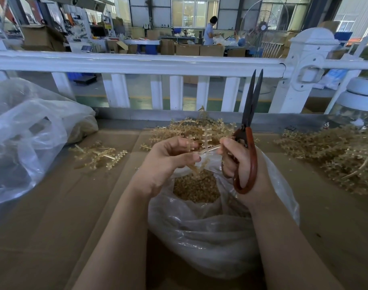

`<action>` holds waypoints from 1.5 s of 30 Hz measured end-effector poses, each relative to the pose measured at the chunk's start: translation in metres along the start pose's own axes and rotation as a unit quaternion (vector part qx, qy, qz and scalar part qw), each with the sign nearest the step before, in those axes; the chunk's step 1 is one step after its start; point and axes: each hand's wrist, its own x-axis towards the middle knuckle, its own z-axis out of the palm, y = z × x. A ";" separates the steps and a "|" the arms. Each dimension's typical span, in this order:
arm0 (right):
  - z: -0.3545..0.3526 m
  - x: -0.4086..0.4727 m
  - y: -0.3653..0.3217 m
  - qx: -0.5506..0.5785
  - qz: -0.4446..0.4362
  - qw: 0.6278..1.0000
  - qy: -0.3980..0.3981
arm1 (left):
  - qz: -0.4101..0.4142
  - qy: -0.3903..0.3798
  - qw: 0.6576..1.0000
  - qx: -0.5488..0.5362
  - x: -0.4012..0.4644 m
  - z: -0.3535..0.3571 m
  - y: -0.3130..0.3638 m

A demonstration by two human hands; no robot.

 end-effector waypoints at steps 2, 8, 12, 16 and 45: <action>0.000 0.000 0.000 0.004 -0.002 1.000 0.007 | -0.012 -0.014 1.000 -0.019 0.000 -0.001 0.001; -0.003 0.004 0.007 0.002 0.000 1.000 0.005 | -0.085 -0.065 0.993 -0.050 -0.004 0.003 0.004; -0.009 0.007 0.013 -0.096 0.006 0.995 0.011 | -0.110 -0.102 0.988 -0.035 -0.006 0.005 0.004; -0.008 0.006 0.015 -0.090 -0.021 0.996 -0.004 | -0.106 -0.030 0.992 -0.063 -0.005 0.005 0.005; 0.023 0.002 0.010 -0.186 0.045 0.981 0.037 | -0.080 0.064 0.986 -0.130 0.001 0.007 0.000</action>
